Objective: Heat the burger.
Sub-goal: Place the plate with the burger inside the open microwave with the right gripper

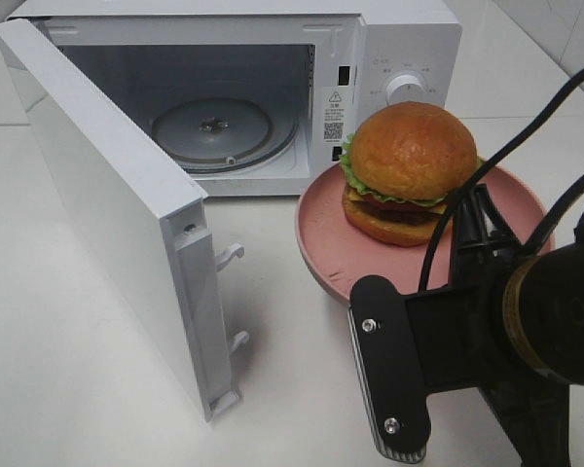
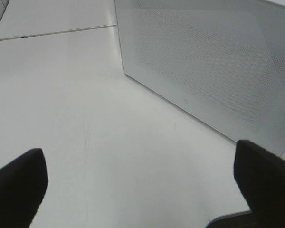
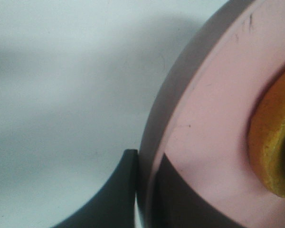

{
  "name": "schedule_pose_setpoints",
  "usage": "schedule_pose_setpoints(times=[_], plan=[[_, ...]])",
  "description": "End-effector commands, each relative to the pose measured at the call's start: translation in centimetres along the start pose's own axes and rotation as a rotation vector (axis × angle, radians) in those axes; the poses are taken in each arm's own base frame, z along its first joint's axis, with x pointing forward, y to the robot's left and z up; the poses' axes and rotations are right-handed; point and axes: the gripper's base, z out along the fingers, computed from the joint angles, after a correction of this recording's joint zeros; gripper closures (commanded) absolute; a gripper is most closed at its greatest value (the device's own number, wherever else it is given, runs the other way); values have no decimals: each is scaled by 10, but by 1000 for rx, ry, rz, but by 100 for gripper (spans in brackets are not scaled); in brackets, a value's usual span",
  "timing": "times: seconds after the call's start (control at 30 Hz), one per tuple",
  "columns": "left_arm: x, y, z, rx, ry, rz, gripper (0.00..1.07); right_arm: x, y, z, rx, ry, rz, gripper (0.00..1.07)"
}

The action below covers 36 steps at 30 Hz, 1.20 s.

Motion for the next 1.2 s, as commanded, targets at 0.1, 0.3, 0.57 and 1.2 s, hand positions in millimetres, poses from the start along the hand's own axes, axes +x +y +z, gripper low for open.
schedule_pose_setpoints(times=[0.1, 0.3, 0.57, 1.2], plan=[[0, 0, 0, 0, -7, 2, 7, 3, -14, 3, 72, -23, -90, 107], [0, 0, 0, 0, -7, 2, 7, 3, -21, 8, 84, -81, -151, 107], [0, 0, 0, 0, -7, 2, 7, 5, -31, 15, 104, -140, -223, 107], [0, 0, 0, 0, -7, 2, 7, 11, -49, 26, 136, -333, -334, 107]])
